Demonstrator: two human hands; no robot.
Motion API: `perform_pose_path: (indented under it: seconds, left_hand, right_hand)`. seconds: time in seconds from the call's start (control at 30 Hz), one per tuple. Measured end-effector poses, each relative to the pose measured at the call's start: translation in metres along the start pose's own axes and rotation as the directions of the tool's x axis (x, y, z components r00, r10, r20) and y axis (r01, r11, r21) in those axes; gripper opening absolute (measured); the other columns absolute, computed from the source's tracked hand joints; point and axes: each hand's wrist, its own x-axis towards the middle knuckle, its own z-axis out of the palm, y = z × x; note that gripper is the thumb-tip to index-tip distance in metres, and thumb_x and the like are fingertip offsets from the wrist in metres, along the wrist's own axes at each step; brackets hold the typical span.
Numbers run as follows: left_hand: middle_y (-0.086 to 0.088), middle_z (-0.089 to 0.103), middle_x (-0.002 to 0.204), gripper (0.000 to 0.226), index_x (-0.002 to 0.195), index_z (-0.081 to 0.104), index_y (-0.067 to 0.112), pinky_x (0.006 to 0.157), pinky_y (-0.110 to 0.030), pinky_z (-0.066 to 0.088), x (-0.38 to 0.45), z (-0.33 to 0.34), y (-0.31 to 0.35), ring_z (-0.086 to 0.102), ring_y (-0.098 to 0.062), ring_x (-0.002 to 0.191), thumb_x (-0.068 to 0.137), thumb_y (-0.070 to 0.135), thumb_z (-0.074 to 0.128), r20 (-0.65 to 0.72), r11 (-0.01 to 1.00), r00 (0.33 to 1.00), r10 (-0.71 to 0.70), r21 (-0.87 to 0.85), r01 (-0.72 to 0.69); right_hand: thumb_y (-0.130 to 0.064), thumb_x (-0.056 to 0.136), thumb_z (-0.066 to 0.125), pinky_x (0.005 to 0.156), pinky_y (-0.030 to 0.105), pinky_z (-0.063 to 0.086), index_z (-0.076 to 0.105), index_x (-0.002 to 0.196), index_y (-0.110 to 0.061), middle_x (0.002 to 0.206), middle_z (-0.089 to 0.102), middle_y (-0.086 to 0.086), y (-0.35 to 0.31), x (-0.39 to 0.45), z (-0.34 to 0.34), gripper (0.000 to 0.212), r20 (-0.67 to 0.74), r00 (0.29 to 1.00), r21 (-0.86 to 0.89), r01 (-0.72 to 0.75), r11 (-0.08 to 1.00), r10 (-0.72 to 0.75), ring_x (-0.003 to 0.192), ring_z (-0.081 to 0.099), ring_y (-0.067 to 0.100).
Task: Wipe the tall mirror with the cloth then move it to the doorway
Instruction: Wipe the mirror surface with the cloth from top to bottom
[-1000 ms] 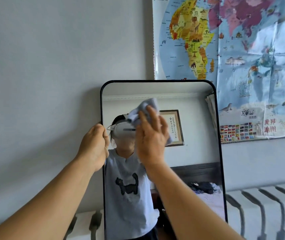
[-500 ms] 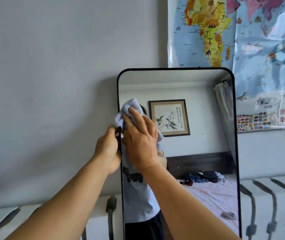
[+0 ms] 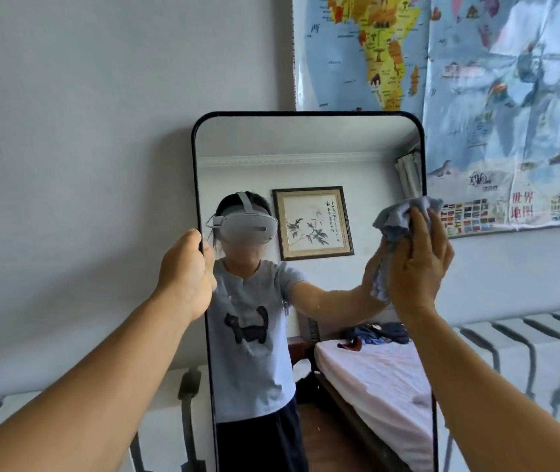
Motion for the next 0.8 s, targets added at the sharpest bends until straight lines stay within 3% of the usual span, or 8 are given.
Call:
perform_pose_path:
  seconds: [0.17, 0.3, 0.4, 0.5, 0.6, 0.7, 0.8]
  left_hand:
    - [0.006, 0.031, 0.065, 0.027, 0.061, 0.035, 0.026, 0.04, -0.017, 0.017, 0.0, -0.007, -0.001, 0.027, -0.008, 0.054, 0.086, 0.031, 0.045, 0.02, 0.997, 0.999, -0.026, -0.077, 0.028]
    - [0.004, 0.035, 0.066, 0.028, 0.063, 0.039, 0.023, 0.046, -0.021, 0.023, -0.001, -0.003, -0.001, 0.033, -0.008, 0.055, 0.086, 0.034, 0.049, 0.024, 0.996, 0.999, -0.023, -0.088, 0.025]
    - [0.0, 0.032, 0.066, 0.029, 0.062, 0.037, 0.023, 0.049, -0.027, 0.018, -0.006, -0.007, 0.0, 0.026, -0.014, 0.055, 0.087, 0.035, 0.045, 0.04, 0.999, 0.999, 0.009, 0.03, -0.01]
    - [-0.003, 0.047, 0.069, 0.03, 0.071, 0.05, 0.019, 0.057, -0.029, 0.036, -0.019, -0.015, 0.001, 0.044, -0.017, 0.063, 0.093, 0.037, 0.041, 0.074, 0.995, 0.997, 0.031, 0.089, -0.038]
    - [-0.012, 0.065, 0.084, 0.047, 0.093, 0.063, 0.005, 0.073, -0.034, 0.049, -0.033, -0.028, -0.002, 0.062, -0.025, 0.079, 0.096, 0.043, 0.035, 0.094, 0.981, 0.996, 0.005, 0.195, -0.023]
    - [-0.013, 0.07, 0.087, 0.053, 0.09, 0.067, 0.008, 0.071, -0.034, 0.051, -0.037, -0.046, -0.009, 0.066, -0.024, 0.082, 0.096, 0.048, 0.031, 0.098, 0.967, 0.995, 0.006, 0.254, -0.031]
    - [-0.015, 0.071, 0.101, 0.056, 0.104, 0.067, 0.008, 0.075, -0.034, 0.053, -0.037, -0.053, -0.017, 0.068, -0.024, 0.093, 0.096, 0.049, 0.03, 0.116, 0.967, 0.993, 0.003, 0.252, -0.033]
  right_hand:
    - [-0.012, 0.094, 0.045, 0.105, 0.034, 0.026, 0.051, 0.131, -0.019, 0.14, 0.044, 0.007, -0.018, -0.022, 0.008, 0.038, 0.017, 0.999, 0.048, -0.031, 0.998, 0.03, 0.123, 0.035, 0.028]
    - [-0.028, 0.093, 0.037, 0.098, 0.032, 0.03, 0.056, 0.126, -0.016, 0.135, 0.051, 0.009, -0.053, -0.063, 0.02, 0.04, 0.082, 0.987, 0.046, 0.131, 0.99, -0.134, 0.116, 0.037, 0.028]
    - [-0.032, 0.09, 0.041, 0.094, 0.039, 0.038, 0.054, 0.128, -0.021, 0.138, 0.045, 0.001, -0.083, -0.11, 0.039, 0.042, 0.202, 0.928, 0.08, 0.302, 0.95, -0.312, 0.119, 0.034, 0.026]
    - [-0.032, 0.085, 0.048, 0.096, 0.039, 0.038, 0.049, 0.128, -0.027, 0.138, 0.036, -0.008, -0.109, -0.156, 0.058, 0.043, 0.276, 0.841, 0.137, 0.444, 0.886, -0.464, 0.121, 0.034, 0.024]
    - [-0.032, 0.085, 0.051, 0.098, 0.039, 0.034, 0.043, 0.129, -0.031, 0.137, 0.035, -0.01, -0.132, -0.191, 0.065, 0.045, 0.288, 0.817, 0.16, 0.473, 0.866, -0.5, 0.123, 0.034, 0.022]
    - [-0.031, 0.086, 0.049, 0.104, 0.04, 0.034, 0.039, 0.133, -0.032, 0.14, 0.032, -0.01, -0.133, -0.205, 0.062, 0.048, 0.346, 0.766, 0.172, 0.516, 0.839, -0.541, 0.127, 0.032, 0.02]
    - [-0.027, 0.085, 0.049, 0.106, 0.038, 0.029, 0.035, 0.135, -0.032, 0.142, 0.03, -0.01, -0.122, -0.202, 0.056, 0.053, 0.39, 0.699, 0.152, 0.593, 0.791, -0.6, 0.128, 0.032, 0.02]
